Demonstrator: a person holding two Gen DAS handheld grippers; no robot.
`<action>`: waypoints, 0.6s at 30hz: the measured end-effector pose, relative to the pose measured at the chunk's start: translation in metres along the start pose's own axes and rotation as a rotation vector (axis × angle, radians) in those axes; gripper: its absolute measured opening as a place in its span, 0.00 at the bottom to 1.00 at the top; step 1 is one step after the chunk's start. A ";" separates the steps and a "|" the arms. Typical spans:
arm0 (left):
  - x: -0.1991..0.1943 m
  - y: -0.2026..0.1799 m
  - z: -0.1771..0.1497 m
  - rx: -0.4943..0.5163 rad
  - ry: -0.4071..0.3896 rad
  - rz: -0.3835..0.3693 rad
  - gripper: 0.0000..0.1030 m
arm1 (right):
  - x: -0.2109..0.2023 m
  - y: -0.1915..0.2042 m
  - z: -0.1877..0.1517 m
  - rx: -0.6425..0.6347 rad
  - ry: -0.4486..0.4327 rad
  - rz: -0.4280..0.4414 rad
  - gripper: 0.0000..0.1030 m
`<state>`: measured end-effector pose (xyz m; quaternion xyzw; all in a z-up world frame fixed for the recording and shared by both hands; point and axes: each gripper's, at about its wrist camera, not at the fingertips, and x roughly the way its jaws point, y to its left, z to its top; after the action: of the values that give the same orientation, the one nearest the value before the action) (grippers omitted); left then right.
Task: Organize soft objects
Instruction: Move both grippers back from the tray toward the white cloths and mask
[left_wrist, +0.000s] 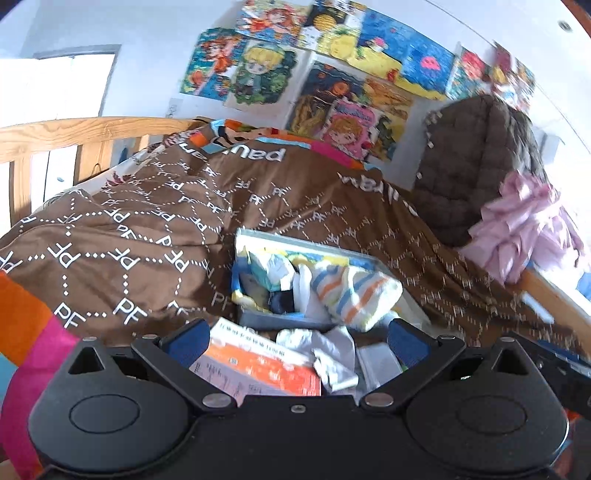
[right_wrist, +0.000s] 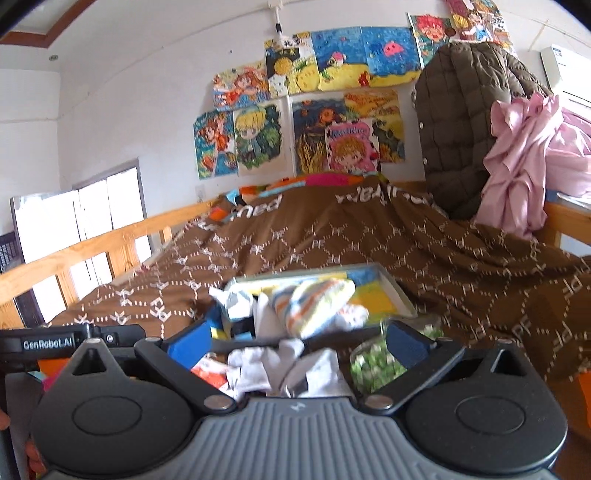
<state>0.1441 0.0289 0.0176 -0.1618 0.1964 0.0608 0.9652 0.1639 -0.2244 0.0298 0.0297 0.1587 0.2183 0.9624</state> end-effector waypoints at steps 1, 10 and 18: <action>-0.002 -0.001 -0.004 0.023 0.002 -0.004 0.99 | -0.001 0.001 -0.004 -0.002 0.016 -0.003 1.00; -0.008 -0.007 -0.045 0.224 0.035 -0.040 0.99 | 0.020 0.017 -0.032 -0.088 0.196 -0.044 1.00; -0.004 0.008 -0.059 0.218 0.077 -0.008 0.99 | 0.037 0.022 -0.043 -0.122 0.277 -0.054 1.00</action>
<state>0.1178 0.0165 -0.0341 -0.0588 0.2380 0.0291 0.9691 0.1728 -0.1891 -0.0195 -0.0636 0.2772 0.2034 0.9369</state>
